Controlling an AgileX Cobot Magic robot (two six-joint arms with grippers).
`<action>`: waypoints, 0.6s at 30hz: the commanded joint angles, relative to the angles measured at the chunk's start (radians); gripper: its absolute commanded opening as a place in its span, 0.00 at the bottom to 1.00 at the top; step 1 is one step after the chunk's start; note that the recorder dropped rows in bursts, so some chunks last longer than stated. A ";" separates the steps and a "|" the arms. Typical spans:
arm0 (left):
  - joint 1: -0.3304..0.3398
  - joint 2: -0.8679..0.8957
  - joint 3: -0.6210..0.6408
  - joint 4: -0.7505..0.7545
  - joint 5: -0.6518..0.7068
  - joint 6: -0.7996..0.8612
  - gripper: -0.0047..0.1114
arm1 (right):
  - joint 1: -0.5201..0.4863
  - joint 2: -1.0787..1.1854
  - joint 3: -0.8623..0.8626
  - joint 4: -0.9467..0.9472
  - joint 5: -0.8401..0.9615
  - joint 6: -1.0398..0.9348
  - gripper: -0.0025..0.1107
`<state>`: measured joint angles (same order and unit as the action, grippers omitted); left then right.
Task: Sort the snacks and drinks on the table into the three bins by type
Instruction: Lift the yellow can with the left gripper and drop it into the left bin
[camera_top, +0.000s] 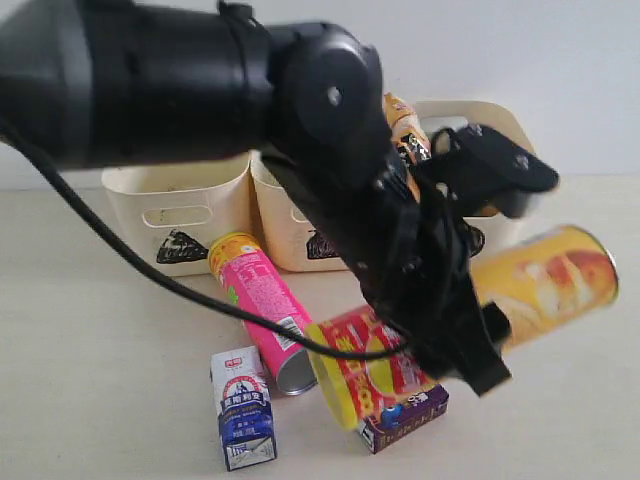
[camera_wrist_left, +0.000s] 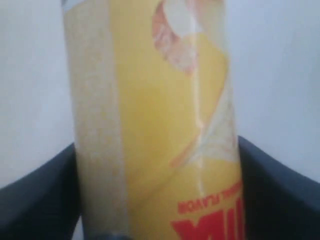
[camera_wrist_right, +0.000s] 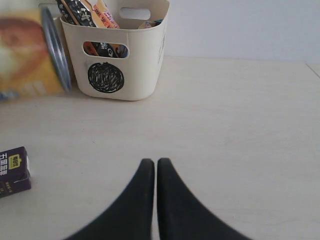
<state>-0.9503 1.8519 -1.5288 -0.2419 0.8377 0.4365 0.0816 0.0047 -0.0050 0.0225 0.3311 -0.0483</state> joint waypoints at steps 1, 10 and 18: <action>0.108 -0.102 -0.001 -0.001 0.036 -0.051 0.08 | -0.002 -0.005 0.005 -0.001 -0.010 -0.003 0.02; 0.352 -0.181 -0.001 0.162 0.048 -0.193 0.08 | -0.002 -0.005 0.005 -0.001 -0.010 -0.003 0.02; 0.532 -0.181 -0.001 0.170 -0.078 -0.245 0.08 | -0.002 -0.005 0.005 -0.001 -0.010 -0.003 0.02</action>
<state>-0.4658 1.6822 -1.5288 -0.0752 0.8262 0.2155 0.0816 0.0047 -0.0050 0.0225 0.3311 -0.0483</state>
